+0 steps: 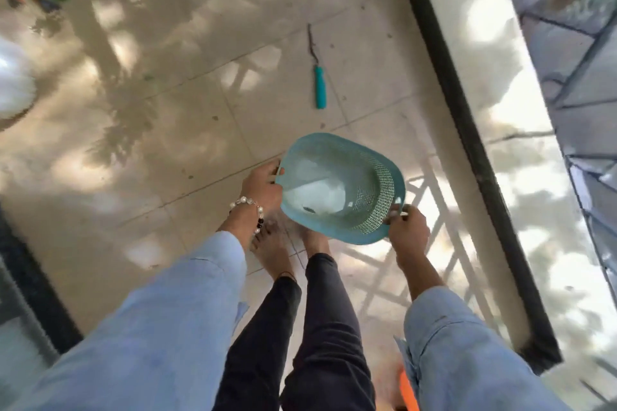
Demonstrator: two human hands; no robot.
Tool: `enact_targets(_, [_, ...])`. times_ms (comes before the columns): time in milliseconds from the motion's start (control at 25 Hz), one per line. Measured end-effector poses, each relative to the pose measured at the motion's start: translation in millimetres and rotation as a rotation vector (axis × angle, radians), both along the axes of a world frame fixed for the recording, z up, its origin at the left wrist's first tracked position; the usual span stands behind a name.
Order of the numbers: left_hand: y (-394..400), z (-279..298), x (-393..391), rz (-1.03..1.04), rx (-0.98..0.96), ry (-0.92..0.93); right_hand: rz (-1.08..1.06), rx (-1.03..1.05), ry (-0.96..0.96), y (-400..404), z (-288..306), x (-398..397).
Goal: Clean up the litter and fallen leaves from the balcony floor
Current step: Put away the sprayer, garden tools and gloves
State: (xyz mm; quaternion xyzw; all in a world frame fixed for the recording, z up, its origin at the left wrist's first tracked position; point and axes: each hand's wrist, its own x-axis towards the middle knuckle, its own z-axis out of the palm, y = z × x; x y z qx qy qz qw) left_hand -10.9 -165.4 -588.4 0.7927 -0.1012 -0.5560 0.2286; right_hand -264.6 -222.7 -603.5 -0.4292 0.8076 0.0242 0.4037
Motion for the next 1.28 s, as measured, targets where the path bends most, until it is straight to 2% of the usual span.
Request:
enact_targets(120, [-49.9,-9.5,-38.4,-0.190,-0.008,0.061,-0.159,0.048,-0.013,-2.2,-18.0,-49.8])
enact_targets(280, [-112.4,-19.7,-86.6,-0.322,-0.007,0.138,-0.522,0.127,-0.179,-15.7,-41.7,-100.2])
enact_targets(440, [-177.4,-50.9,-134.3,-0.529,-0.002,0.149,-0.824,0.084,-0.315,-43.0,-63.2,-134.5])
enact_targets(800, [-283.2,-123.7,-215.0,-0.874,-0.009,0.104,-1.113,0.061,-0.402,-94.2,-125.4,-175.1])
enact_targets(1000, [-296.1,-154.2,-218.9,-0.823,0.004,0.145,-1.231,-0.073,-0.471,-107.7,-143.3,-177.8])
enact_targets(1160, [-289.5,-153.2,-218.4,-0.638,0.019,0.203,-1.187,-0.115,-0.550,-110.7,-140.1,-179.2])
enact_targets(1280, [-282.4,-131.0,-217.6,-0.432,-0.003,0.274,-1.112,-0.044,-0.500,-107.5,-130.8,-180.8])
